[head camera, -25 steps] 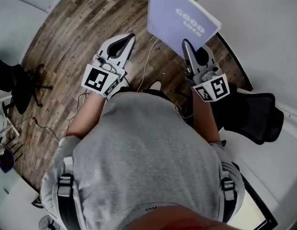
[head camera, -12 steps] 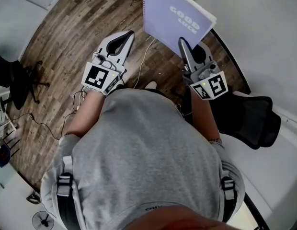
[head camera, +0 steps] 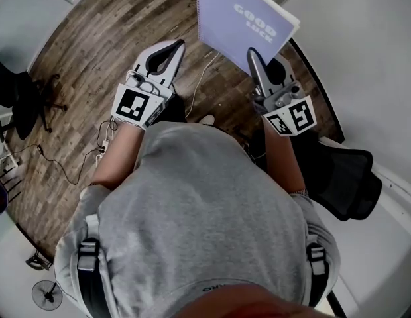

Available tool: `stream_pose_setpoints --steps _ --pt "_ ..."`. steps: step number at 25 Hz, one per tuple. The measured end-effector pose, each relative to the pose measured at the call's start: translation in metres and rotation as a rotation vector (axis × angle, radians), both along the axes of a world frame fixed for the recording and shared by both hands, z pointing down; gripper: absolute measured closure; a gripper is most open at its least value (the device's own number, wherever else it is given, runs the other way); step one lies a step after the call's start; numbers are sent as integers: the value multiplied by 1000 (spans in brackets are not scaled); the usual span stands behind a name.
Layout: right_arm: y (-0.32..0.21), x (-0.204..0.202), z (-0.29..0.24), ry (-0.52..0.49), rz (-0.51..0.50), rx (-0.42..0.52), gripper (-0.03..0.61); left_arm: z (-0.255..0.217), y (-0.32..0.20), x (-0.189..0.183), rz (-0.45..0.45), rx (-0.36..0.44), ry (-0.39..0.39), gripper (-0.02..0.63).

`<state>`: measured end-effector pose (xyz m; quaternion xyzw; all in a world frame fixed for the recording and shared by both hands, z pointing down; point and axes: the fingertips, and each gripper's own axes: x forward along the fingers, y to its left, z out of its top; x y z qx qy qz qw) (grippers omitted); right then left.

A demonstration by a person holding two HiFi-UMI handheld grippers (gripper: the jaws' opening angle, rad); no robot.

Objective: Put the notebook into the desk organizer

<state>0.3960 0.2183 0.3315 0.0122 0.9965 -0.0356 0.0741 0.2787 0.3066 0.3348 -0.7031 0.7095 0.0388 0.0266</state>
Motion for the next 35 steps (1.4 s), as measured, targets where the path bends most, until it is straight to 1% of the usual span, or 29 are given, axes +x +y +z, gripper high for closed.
stream_pose_setpoints --steps 6,7,10,13,17,19,23,25,28,35 --pt "-15 -5 23 1 9 6 540 20 -14 -12 -11 9 -25 594" --pt "-19 -16 26 3 13 2 540 23 -19 -25 -9 12 -25 595" --pt "-38 -74 21 14 23 -8 540 19 -40 -84 0 14 -13 595" --pt "-51 -102 26 12 39 -9 540 21 -57 -113 18 24 -16 595" --pt "-57 -176 5 33 63 -10 540 -1 -64 -189 38 15 -3 595" --pt "-59 -199 2 40 78 -10 540 -3 -66 -213 50 10 -2 595" --pt "-63 -227 5 37 108 -14 540 -2 -72 -244 82 18 -20 595" --pt "-64 -242 5 44 116 -16 540 1 -74 -260 88 7 -24 595" --pt "-69 -257 5 57 125 -14 540 5 -79 -278 93 -15 -11 595" --pt "-101 -284 11 65 130 -19 540 19 -109 -305 98 -26 20 594"
